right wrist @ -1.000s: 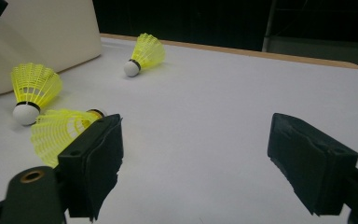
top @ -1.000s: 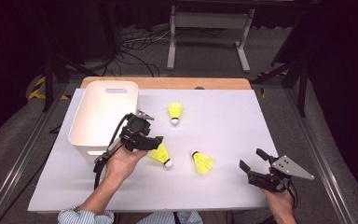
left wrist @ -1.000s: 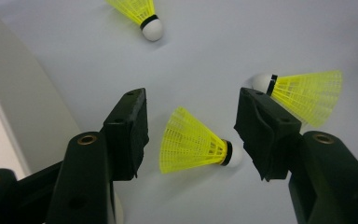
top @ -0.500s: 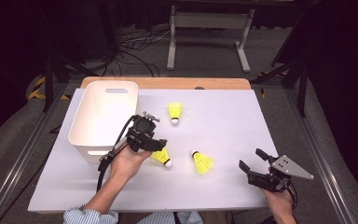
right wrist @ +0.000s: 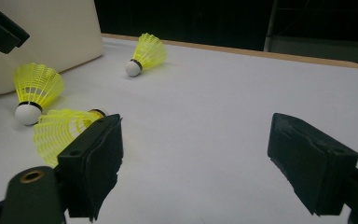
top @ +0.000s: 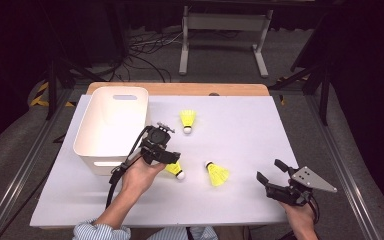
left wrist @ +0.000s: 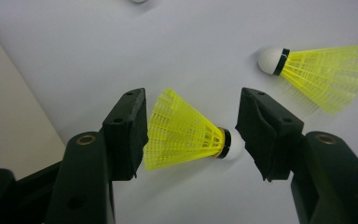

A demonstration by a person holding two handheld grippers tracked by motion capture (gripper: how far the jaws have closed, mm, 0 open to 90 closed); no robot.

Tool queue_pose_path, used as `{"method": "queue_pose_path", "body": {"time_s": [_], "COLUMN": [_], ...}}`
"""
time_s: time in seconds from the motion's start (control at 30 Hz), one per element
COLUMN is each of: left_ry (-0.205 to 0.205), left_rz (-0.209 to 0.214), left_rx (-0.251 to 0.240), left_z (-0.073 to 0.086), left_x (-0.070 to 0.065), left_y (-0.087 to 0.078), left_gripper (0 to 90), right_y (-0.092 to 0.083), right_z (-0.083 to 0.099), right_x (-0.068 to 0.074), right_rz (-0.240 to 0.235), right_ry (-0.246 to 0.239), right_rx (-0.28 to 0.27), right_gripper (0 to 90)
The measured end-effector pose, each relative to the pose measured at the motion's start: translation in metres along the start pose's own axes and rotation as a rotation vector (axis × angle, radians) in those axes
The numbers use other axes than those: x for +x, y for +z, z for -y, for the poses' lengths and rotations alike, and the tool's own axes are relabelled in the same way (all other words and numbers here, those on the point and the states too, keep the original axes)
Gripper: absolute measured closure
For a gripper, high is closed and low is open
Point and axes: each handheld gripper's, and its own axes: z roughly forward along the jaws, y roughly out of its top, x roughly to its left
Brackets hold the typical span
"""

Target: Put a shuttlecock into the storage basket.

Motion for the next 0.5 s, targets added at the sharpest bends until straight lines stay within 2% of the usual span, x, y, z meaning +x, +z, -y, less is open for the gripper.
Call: {"method": "queue_pose_path", "body": {"time_s": [0.27, 0.33, 0.5], "left_ry": [0.003, -0.011, -0.010], "left_rz": [-0.010, -0.010, -0.023], "left_rx": [0.020, 0.027, 0.039], "left_z": [0.001, 0.001, 0.002], "left_x": [0.001, 0.001, 0.001], "left_y": [0.006, 0.009, 0.014], "left_gripper": [42.8, 42.7, 42.4], "right_y": [0.000, 0.000, 0.000], "right_z": [0.000, 0.000, 0.000], "right_x": [0.000, 0.000, 0.000], "right_rz": [0.000, 0.000, -0.001], "right_ry": [0.002, 0.003, 0.001], "right_rx": [0.002, 0.001, 0.001], "right_gripper": [18.7, 18.7, 18.7]}}
